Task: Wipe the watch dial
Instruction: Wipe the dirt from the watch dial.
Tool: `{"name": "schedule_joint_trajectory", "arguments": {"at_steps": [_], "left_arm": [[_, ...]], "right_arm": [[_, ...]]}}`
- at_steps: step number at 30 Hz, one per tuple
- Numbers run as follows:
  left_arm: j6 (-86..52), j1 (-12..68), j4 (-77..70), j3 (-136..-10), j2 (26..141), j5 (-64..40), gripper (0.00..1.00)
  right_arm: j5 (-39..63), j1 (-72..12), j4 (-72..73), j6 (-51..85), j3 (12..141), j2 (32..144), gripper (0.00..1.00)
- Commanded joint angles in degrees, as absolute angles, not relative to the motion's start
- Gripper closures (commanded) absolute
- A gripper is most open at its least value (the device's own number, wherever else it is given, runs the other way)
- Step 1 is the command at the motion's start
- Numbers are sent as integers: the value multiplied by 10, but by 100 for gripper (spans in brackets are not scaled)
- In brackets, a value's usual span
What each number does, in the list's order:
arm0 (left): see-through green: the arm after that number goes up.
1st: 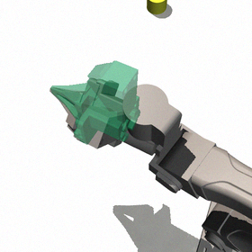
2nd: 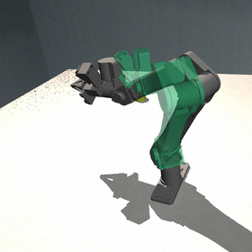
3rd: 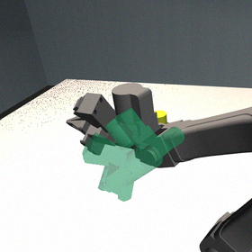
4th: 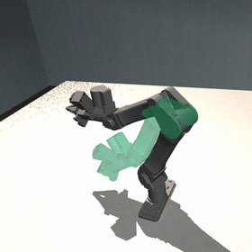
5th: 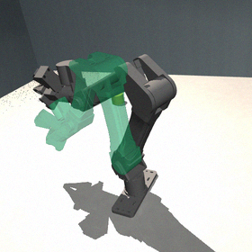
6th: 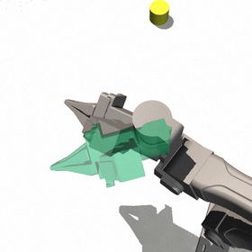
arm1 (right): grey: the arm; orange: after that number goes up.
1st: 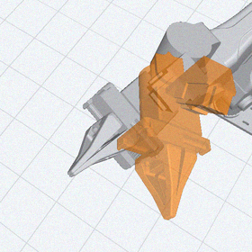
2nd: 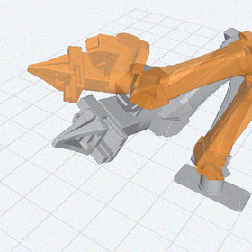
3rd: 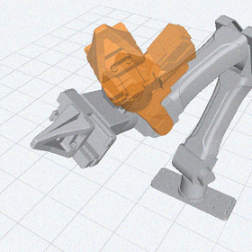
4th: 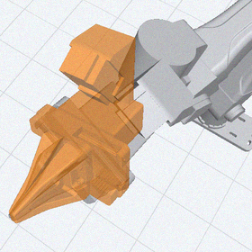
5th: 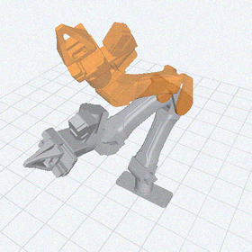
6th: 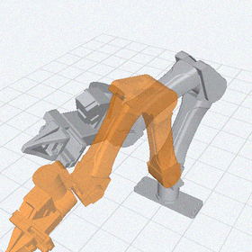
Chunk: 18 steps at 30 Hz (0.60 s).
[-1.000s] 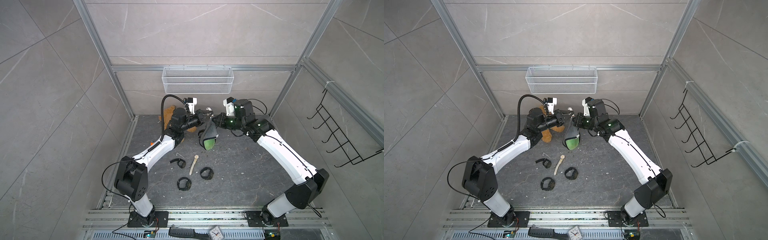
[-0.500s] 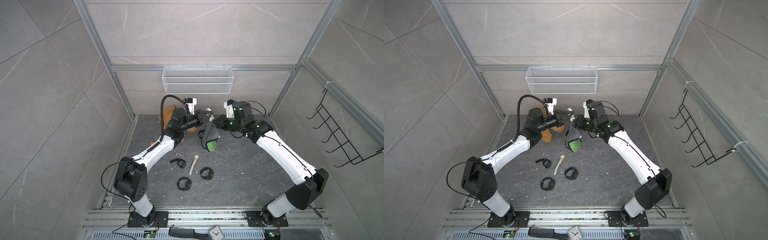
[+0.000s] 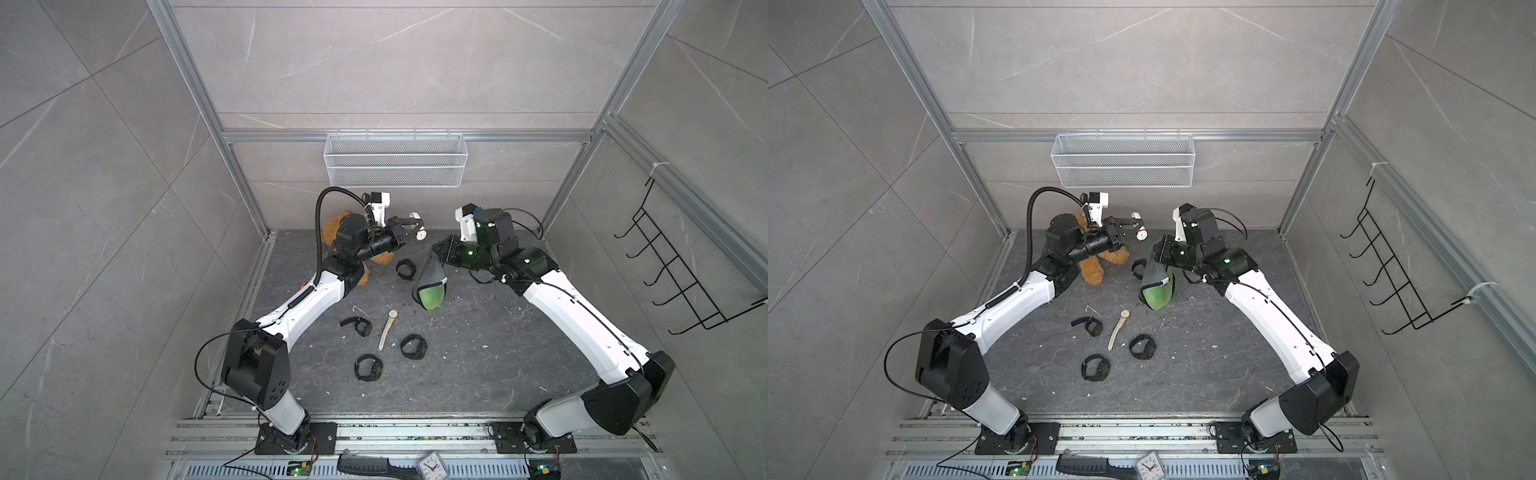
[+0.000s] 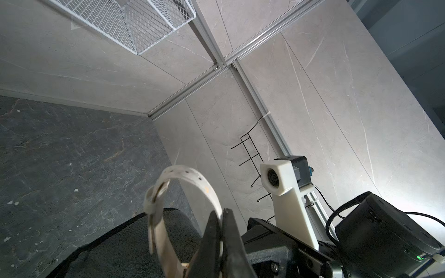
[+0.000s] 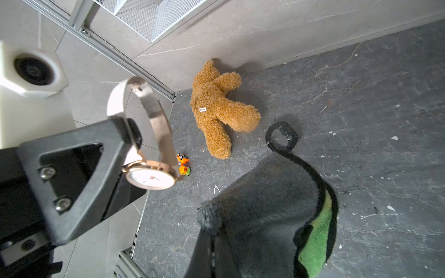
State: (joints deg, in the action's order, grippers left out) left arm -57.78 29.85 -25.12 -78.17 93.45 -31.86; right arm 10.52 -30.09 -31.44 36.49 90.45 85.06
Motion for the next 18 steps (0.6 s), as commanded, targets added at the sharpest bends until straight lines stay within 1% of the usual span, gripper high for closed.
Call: {"name": "schedule_joint_trajectory", "arguments": {"at_steps": [1, 10, 18], "left_arm": [[-567, 295, -271, -789, 920, -331, 100], [-571, 296, -276, -784, 921, -332, 100], [-583, 295, -289, -781, 924, -338, 100]], "right_arm": [[126, -309, -299, 374, 923, 847, 100], [158, -323, -285, 376, 979, 885, 100], [142, -324, -281, 382, 995, 910, 100]]}}
